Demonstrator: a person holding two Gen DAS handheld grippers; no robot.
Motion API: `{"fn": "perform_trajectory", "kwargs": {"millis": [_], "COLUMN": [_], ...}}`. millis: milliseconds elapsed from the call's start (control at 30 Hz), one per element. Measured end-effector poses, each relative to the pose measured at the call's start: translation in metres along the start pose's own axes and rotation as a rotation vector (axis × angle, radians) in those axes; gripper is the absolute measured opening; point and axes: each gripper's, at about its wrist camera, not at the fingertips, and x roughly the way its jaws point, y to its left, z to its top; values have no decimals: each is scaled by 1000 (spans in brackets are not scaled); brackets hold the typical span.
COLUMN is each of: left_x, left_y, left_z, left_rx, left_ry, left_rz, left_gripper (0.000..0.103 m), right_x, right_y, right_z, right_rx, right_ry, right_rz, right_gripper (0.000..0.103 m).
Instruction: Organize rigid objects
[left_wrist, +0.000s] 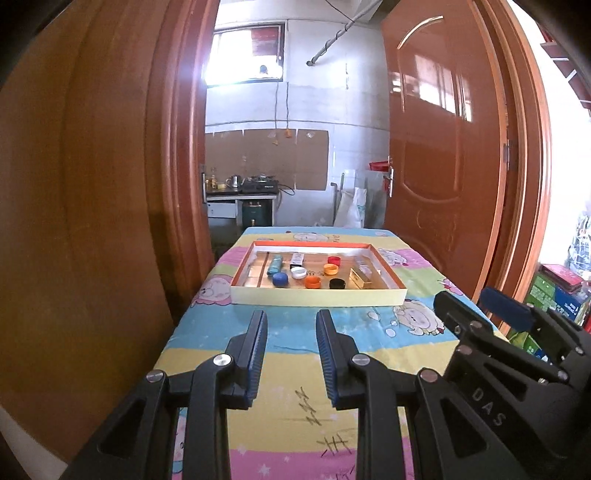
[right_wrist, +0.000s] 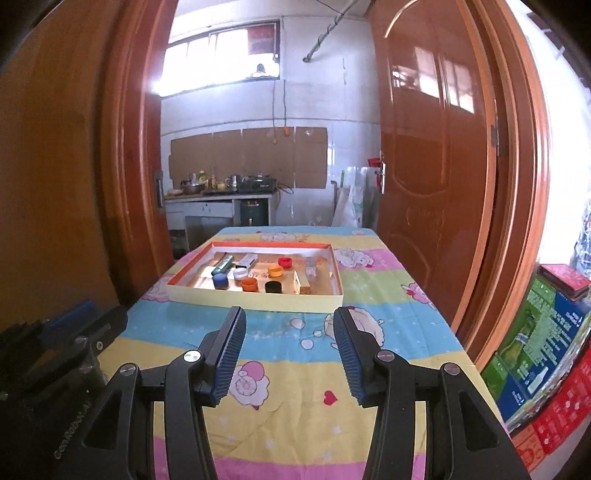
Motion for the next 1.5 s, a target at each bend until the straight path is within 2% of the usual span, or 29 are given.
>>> {"fn": "perform_trajectory", "kwargs": {"millis": [300, 1500], "left_x": [-14, -19], "left_y": [-1, -7], "left_z": [-4, -11], "left_rx": [18, 26], "left_ry": [-15, -25], "left_rz": [5, 27], "left_gripper": [27, 27], "right_x": [-20, -21], "right_y": [9, 13], "right_z": [-4, -4], "right_rx": [-27, -25], "right_ry": [-17, -18], "right_rz": [13, 17], "right_gripper": [51, 51]}}
